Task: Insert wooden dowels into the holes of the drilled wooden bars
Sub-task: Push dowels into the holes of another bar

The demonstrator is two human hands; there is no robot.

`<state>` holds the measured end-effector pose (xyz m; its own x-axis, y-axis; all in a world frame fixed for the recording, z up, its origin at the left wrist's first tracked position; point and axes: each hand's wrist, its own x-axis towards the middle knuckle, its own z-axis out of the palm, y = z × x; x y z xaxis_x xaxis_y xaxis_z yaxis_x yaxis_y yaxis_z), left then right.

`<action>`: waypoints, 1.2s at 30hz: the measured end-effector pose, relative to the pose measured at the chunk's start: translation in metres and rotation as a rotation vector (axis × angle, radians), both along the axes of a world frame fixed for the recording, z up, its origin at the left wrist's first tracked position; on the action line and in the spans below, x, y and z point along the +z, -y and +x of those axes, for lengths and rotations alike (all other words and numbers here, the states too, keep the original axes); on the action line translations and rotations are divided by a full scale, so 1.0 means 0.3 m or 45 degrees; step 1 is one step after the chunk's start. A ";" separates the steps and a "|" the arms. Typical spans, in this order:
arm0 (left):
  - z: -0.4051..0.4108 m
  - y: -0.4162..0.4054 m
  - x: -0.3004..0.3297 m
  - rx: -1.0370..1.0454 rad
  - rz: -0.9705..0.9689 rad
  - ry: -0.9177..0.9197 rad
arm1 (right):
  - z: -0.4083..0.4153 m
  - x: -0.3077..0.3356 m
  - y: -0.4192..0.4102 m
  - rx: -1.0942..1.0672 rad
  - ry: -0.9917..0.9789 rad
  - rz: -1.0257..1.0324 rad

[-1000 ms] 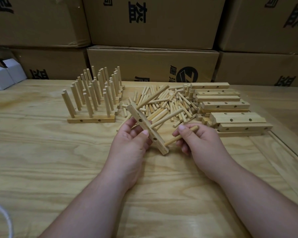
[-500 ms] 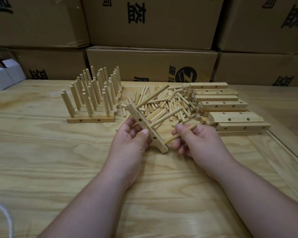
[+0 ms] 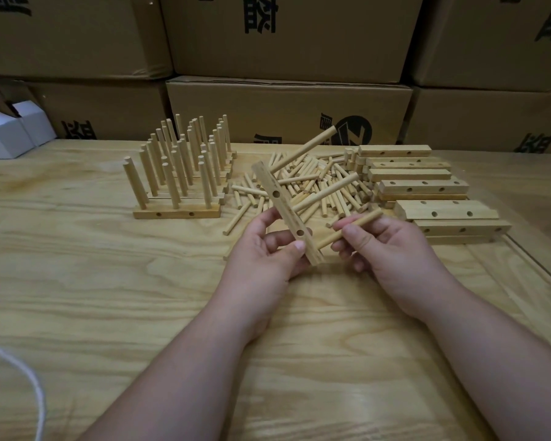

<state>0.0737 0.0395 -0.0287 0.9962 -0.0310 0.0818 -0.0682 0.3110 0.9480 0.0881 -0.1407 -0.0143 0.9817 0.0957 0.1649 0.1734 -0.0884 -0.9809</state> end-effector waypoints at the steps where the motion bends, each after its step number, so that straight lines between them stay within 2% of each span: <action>1: 0.002 0.001 -0.001 0.001 0.006 0.001 | 0.001 0.000 -0.002 -0.016 0.002 -0.003; 9: -0.002 -0.003 -0.009 -0.004 0.038 0.024 | -0.005 -0.008 -0.021 -0.125 -0.006 0.036; 15: -0.009 -0.005 -0.009 0.015 -0.008 -0.007 | -0.019 -0.033 -0.036 -0.185 0.082 0.056; 21: -0.004 -0.017 -0.007 0.084 -0.163 -0.042 | -0.022 -0.043 -0.053 -0.064 0.133 -0.144; 27: 0.004 -0.014 -0.013 0.073 -0.225 -0.048 | -0.015 -0.047 -0.058 -0.117 0.206 -0.225; 36: 0.015 -0.018 -0.011 0.058 -0.080 -0.068 | -0.015 0.000 -0.089 -0.203 0.212 -0.313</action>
<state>0.0781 0.0449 -0.0319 0.9994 0.0177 0.0289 -0.0334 0.3680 0.9292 0.0835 -0.1140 -0.0143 0.9489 0.0000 0.3155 0.2947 -0.3574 -0.8862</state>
